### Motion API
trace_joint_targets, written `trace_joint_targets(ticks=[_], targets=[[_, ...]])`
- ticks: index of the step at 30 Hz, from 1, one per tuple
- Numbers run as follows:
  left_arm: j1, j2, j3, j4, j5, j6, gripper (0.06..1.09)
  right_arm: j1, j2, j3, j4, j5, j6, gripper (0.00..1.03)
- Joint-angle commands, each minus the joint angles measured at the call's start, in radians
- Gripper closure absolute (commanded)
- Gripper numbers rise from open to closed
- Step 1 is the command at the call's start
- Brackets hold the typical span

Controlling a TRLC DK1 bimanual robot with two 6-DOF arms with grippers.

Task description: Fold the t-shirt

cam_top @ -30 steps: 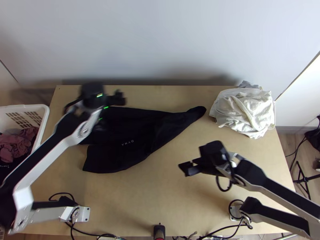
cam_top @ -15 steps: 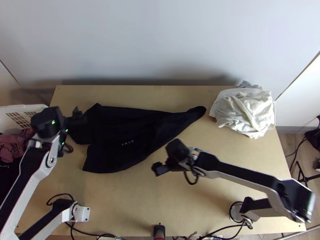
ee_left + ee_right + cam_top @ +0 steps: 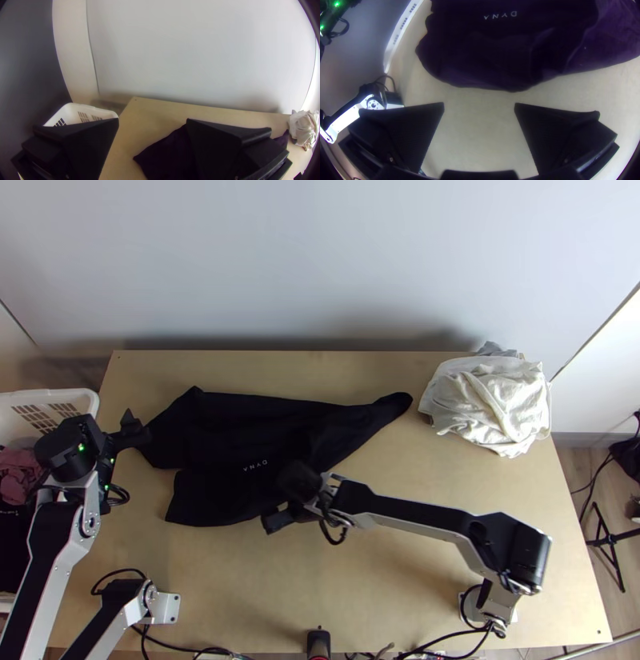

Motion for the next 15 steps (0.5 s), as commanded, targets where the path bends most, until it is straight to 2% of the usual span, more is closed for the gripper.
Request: trace_joint_targets(ticks=[1,15], targets=[[0.048,-0.028,-0.033,0.0,0.021,0.01,0.1,0.018,0.097,0.104,-0.007,0.002,0.017,0.05],[0.081,-0.026,-0.065,0.062,0.021,0.03,0.1,0.03,0.223,0.27,-0.021,0.022,0.022,0.05]])
